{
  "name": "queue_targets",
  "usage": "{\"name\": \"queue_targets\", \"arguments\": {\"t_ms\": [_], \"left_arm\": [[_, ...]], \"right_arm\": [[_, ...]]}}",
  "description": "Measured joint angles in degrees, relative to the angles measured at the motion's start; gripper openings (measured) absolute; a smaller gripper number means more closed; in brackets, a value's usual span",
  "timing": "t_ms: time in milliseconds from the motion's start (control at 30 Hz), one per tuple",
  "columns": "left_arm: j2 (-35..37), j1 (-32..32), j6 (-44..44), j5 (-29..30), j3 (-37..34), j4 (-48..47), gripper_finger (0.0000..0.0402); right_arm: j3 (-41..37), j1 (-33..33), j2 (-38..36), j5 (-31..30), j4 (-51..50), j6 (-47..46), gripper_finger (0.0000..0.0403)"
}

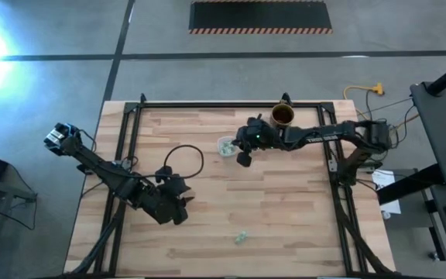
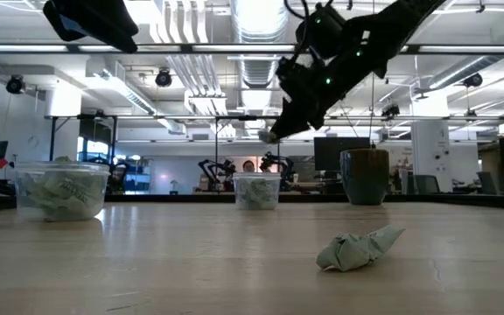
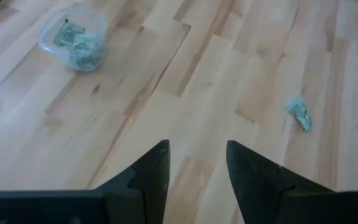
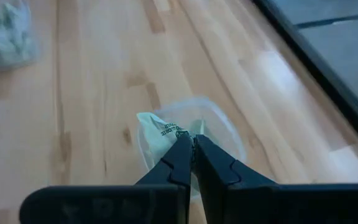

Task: Pick and place Stevia / Truvia into bins
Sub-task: Put the top stevia packet into the top transparent container

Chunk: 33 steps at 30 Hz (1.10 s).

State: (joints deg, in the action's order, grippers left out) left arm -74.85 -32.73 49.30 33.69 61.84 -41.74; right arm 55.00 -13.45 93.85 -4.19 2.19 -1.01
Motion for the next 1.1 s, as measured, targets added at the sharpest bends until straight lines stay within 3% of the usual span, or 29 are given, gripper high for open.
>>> {"name": "queue_targets", "arguments": {"t_ms": [467, 567, 1100], "left_arm": [[0.00, 0.09, 0.00, 0.98, 0.04, 0.94, 0.0141], [0.00, 0.11, 0.00, 1.16, 0.04, 0.79, 0.0141], [0.00, 0.11, 0.01, 1.09, 0.04, 0.70, 0.0141]], "right_arm": [[6.76, -2.51, 8.80, 1.50, -0.42, 2.90, 0.0009], [8.90, -3.30, 11.34, 4.27, -2.28, 2.73, 0.0009], [15.42, -3.48, 18.74, 4.68, -10.96, 4.27, 0.0009]]}}
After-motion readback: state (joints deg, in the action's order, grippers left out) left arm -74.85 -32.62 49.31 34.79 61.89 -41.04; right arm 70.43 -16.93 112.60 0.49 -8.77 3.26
